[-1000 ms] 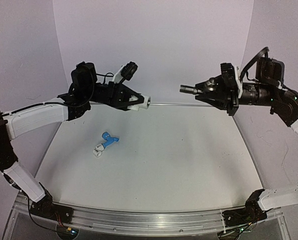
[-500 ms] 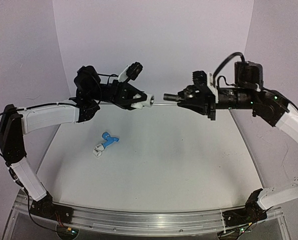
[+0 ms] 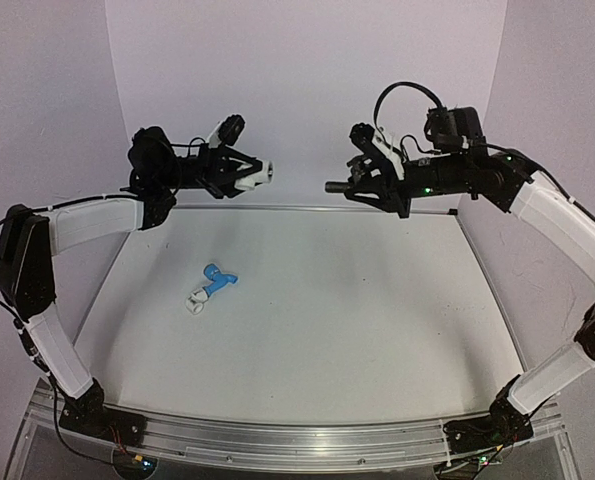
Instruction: Install the water faucets
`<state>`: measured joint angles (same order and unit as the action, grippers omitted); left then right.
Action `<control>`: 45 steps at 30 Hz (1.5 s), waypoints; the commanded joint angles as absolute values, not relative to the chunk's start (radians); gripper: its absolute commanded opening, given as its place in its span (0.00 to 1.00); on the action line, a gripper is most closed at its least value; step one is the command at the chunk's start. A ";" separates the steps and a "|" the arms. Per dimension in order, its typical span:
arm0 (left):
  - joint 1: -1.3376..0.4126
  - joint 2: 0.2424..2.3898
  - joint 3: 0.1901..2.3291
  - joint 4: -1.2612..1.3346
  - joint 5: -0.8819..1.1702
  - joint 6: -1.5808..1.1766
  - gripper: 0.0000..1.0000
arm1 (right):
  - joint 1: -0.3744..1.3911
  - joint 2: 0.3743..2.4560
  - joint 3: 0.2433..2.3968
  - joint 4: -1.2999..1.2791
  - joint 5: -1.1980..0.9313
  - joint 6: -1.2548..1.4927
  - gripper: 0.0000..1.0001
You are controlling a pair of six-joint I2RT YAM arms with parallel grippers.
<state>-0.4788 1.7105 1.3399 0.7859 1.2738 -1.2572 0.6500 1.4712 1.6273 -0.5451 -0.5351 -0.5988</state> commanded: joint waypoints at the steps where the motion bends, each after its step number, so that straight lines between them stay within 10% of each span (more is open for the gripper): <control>1: -0.491 1.737 1.316 1.012 1.301 -1.393 0.00 | 0.620 1.463 1.616 -0.560 -0.740 -0.606 0.00; 8: -0.535 1.841 1.310 1.455 1.320 -1.743 0.00 | 0.618 1.483 1.613 -0.481 -0.971 -0.550 0.00; 45: -0.623 1.581 1.342 0.740 1.198 -1.256 0.00 | 0.731 1.423 1.881 -0.607 -0.681 -0.737 0.00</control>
<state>-0.5952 1.6299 1.3014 0.7548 1.1934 -1.2751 0.6806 1.4903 1.8944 -0.6465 -0.6716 -0.6638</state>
